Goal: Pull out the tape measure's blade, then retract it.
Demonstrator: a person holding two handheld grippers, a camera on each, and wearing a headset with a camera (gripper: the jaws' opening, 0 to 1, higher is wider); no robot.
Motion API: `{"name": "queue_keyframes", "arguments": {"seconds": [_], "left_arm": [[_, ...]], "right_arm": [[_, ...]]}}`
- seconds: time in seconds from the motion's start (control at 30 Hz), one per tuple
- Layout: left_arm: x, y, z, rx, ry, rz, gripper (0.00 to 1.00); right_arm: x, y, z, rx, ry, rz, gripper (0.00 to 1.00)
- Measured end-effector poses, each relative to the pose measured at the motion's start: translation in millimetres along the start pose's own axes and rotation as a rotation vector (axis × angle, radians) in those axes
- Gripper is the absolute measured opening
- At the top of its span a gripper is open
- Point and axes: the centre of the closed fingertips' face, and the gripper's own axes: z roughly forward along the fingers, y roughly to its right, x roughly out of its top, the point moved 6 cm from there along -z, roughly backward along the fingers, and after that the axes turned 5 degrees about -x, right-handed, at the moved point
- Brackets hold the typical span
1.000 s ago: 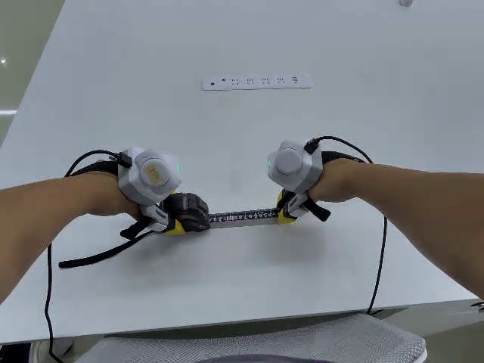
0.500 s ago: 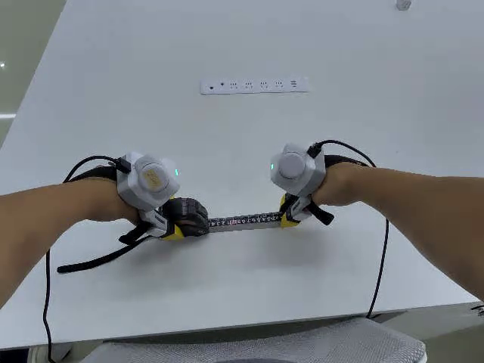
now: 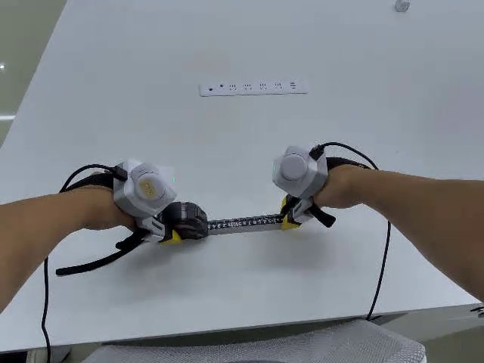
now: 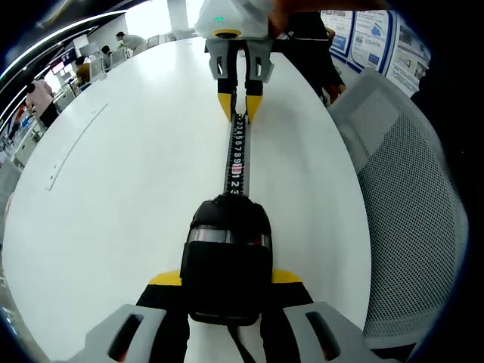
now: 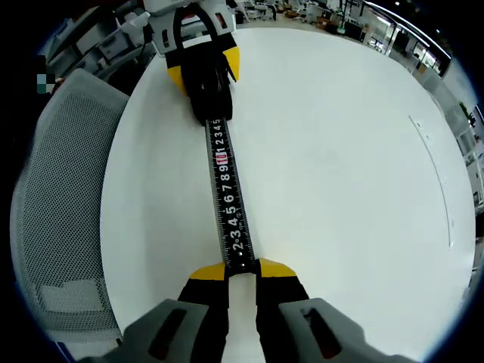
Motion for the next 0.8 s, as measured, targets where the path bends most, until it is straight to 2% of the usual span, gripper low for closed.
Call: {"name": "queue_keyframes", "arguments": {"seconds": [0.8], "left_arm": [[-4.3,-1.4,-1.4,-0.028,-0.023,-0.020,0.33]], "right_arm": [[-11.5,2.8,-3.4,-0.003,-0.007,0.020,0.11]]}}
